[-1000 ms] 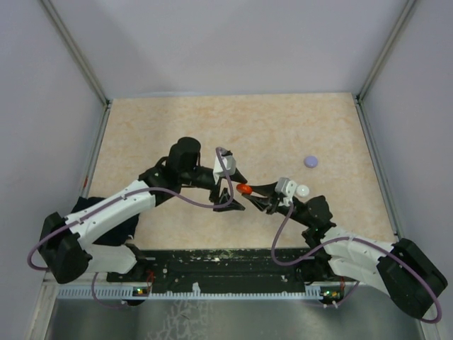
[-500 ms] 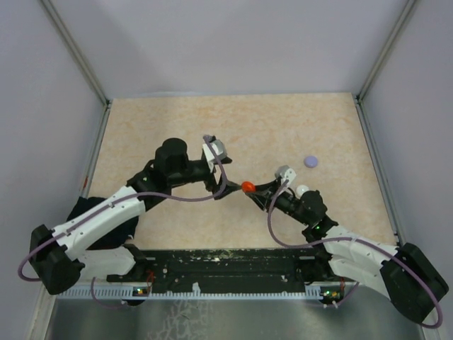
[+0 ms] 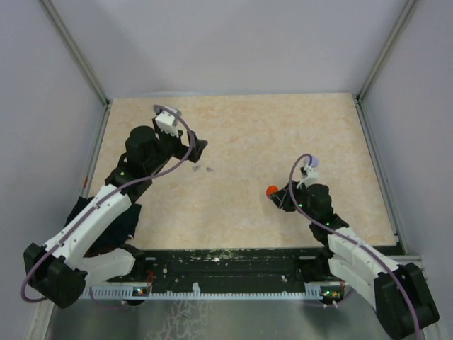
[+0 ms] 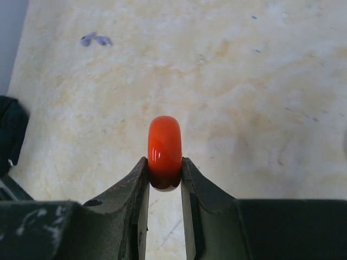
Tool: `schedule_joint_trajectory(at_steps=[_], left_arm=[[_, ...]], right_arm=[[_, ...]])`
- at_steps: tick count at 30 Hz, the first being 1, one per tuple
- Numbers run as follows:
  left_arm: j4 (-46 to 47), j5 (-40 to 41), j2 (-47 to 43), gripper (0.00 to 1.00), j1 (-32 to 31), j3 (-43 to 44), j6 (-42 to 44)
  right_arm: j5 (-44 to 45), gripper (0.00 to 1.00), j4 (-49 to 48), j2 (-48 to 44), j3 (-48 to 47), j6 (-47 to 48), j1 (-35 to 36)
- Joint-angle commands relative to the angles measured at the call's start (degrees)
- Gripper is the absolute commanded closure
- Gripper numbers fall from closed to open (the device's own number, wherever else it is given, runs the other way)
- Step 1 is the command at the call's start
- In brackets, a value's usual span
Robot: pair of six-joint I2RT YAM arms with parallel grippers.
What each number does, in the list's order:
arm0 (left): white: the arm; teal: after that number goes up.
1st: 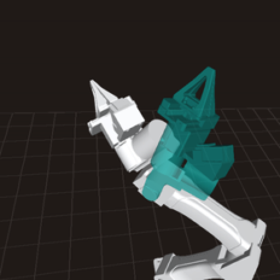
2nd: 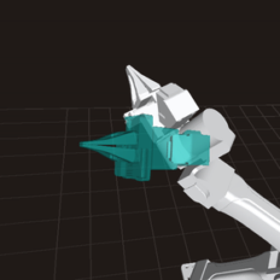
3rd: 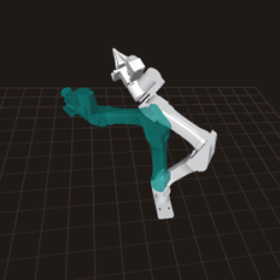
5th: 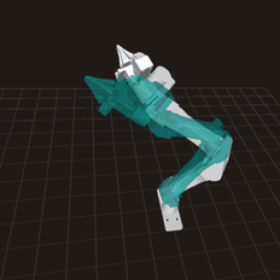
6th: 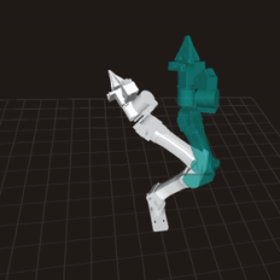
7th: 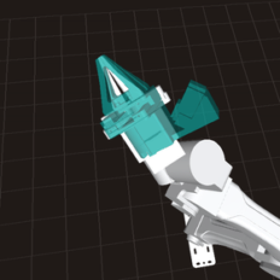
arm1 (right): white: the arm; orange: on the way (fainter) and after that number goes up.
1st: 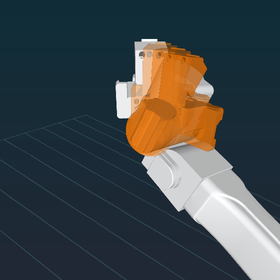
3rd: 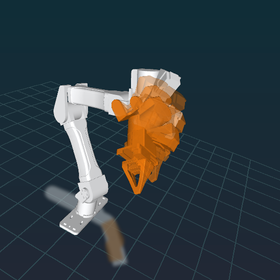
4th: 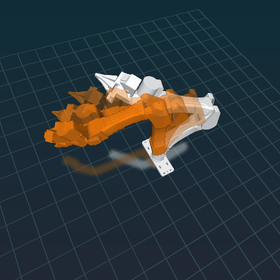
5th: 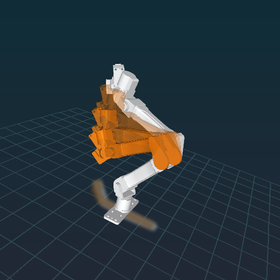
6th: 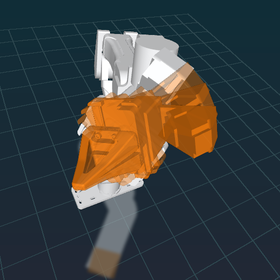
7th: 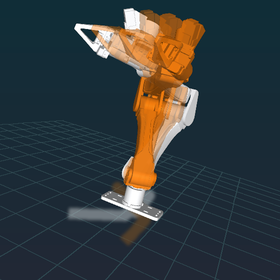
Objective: Insert the wireless bluetooth earbuds into the charging case
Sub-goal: Place the charging case at the center of the board.
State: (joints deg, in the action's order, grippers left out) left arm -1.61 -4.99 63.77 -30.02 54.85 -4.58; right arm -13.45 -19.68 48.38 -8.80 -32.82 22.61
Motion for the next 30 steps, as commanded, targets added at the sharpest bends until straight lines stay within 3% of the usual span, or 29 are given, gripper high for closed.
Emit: schedule_joint_trajectory(at_steps=[1, 7, 13, 18, 24, 30], left_arm=[[1.53, 5.25, -2.73, 0.0, 1.04, -0.17, -1.45], [1.65, 8.74, -3.65, 0.0, 1.41, -0.74, -0.13], [1.94, 10.04, -4.32, 0.0, 1.5, -1.15, 0.36], [2.54, 9.91, -5.35, 0.0, 1.48, -1.71, 0.75], [2.62, 10.05, -5.42, 0.0, 1.54, -1.85, 1.09], [2.57, 9.98, -4.84, 0.0, 1.48, -1.86, 0.9]], right_arm=[[1.86, 1.0, 11.32, -3.42, -3.21, -6.08, -6.25], [1.29, 1.0, 19.21, -2.72, -4.3, -5.48, -15.47], [1.77, 1.0, 19.75, 2.58, -5.44, -4.7, -17.57], [1.58, 0.79, 21.73, 7.31, -7.97, -2.97, -17.8], [3.25, 0.51, 27.53, 6.49, -10.43, -0.68, -17.86], [4.67, 0.36, 38.59, 4.11, -15.92, 2.2, -17.86]])
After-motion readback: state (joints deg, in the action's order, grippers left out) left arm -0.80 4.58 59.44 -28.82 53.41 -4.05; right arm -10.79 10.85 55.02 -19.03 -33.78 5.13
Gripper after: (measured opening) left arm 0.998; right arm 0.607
